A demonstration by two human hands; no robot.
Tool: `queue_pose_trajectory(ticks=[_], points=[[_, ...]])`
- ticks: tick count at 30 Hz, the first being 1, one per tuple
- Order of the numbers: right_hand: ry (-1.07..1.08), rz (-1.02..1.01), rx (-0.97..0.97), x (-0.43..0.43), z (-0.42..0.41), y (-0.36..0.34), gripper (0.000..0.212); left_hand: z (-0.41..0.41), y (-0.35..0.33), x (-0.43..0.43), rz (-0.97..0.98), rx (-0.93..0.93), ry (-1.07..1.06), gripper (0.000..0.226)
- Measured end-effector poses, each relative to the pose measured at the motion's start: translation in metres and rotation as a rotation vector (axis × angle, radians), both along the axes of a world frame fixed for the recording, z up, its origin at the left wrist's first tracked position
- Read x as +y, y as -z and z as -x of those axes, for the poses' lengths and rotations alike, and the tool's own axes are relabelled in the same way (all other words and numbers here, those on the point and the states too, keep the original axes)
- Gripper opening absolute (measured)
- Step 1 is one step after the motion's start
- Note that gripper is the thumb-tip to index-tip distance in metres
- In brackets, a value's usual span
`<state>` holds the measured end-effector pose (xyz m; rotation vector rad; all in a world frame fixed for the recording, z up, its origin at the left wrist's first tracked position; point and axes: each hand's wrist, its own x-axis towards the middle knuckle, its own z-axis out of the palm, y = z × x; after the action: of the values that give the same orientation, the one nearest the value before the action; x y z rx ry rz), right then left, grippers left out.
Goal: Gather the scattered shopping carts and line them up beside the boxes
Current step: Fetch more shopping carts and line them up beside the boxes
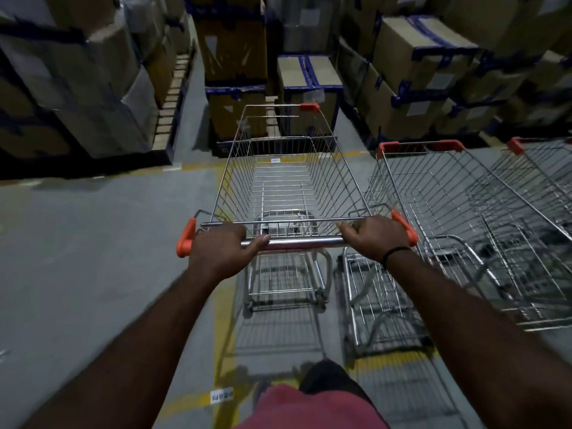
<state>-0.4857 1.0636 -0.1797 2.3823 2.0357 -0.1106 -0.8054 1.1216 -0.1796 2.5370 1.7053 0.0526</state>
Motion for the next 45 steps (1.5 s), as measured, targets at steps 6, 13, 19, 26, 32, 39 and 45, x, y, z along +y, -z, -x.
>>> queue_pose_trajectory(ticks=[6,13,19,26,32,39,45], points=[[0.024,-0.023,-0.003,-0.048,0.005,0.004,0.075,0.01,-0.015,-0.041,0.215,0.076,-0.01,0.094],[0.086,-0.152,-0.027,-0.111,0.004,0.009,0.067,0.003,-0.022,-0.11,0.285,0.117,-0.04,0.097],[0.097,-0.095,-0.044,-0.156,-0.001,0.011,0.074,-0.002,-0.018,-0.166,0.263,0.108,-0.056,0.104],[0.039,-0.076,-0.069,-0.197,0.007,0.009,0.07,0.008,-0.014,-0.207,0.26,0.119,-0.073,0.112],[0.027,-0.069,-0.07,-0.207,0.023,0.005,0.07,0.021,-0.015,-0.215,0.253,0.109,-0.078,0.111],[0.033,-0.041,-0.064,-0.203,0.045,0.003,0.074,0.037,-0.023,-0.214,0.257,0.115,-0.058,0.099],[0.025,-0.056,-0.064,-0.212,0.055,0.008,0.076,0.052,-0.018,-0.224,0.229,0.134,-0.044,0.097]])
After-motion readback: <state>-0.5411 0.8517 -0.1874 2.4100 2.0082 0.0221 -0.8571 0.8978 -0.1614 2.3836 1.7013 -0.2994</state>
